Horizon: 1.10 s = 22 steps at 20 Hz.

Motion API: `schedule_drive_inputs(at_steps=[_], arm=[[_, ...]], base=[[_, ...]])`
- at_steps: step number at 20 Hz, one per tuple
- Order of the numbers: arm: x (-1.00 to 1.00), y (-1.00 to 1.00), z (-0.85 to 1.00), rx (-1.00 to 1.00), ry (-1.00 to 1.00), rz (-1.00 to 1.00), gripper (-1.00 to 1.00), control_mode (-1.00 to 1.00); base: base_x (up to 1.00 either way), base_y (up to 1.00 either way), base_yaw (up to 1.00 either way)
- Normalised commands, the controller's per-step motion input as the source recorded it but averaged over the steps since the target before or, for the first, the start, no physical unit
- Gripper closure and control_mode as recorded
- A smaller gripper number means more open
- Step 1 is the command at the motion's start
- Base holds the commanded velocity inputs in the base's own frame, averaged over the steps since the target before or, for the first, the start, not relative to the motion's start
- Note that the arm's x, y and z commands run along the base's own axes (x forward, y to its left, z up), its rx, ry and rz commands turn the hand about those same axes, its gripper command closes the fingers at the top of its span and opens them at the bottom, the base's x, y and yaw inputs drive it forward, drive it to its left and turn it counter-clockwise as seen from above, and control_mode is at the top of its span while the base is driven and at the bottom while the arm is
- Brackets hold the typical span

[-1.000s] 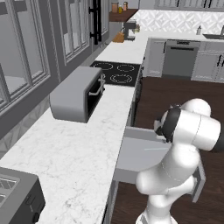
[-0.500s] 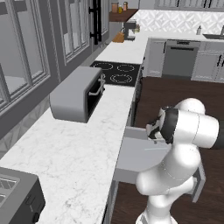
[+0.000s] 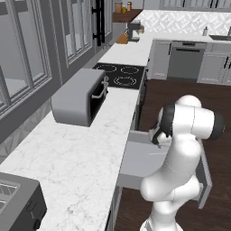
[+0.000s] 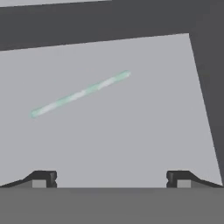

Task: Take a straw from the drawer in front and place it inside the glass cup on the dining counter.

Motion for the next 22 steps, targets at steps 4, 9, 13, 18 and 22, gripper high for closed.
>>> schedule_drive_inputs(at_steps=[4,9,13,18,22], arm=[[0.12,-0.24,-0.36,0.05,0.00,-0.30,-1.00,-1.00],[0.39,-0.17,-0.37,0.09,0.00,-0.17,-1.00,-1.00],[0.48,0.00,-0.28,0.09,0.00,-0.11,-1.00,-1.00],[0.46,0.00,-0.21,0.03,0.00,-0.09,-1.00,-1.00],[0.05,0.00,-0.22,0.00,-0.02,-0.10,-1.00,-1.00]], base=[[0.00,0.00,0.00],[0.00,0.00,0.00],[0.00,0.00,0.00],[0.00,0.00,0.00],[0.00,0.00,0.00]])
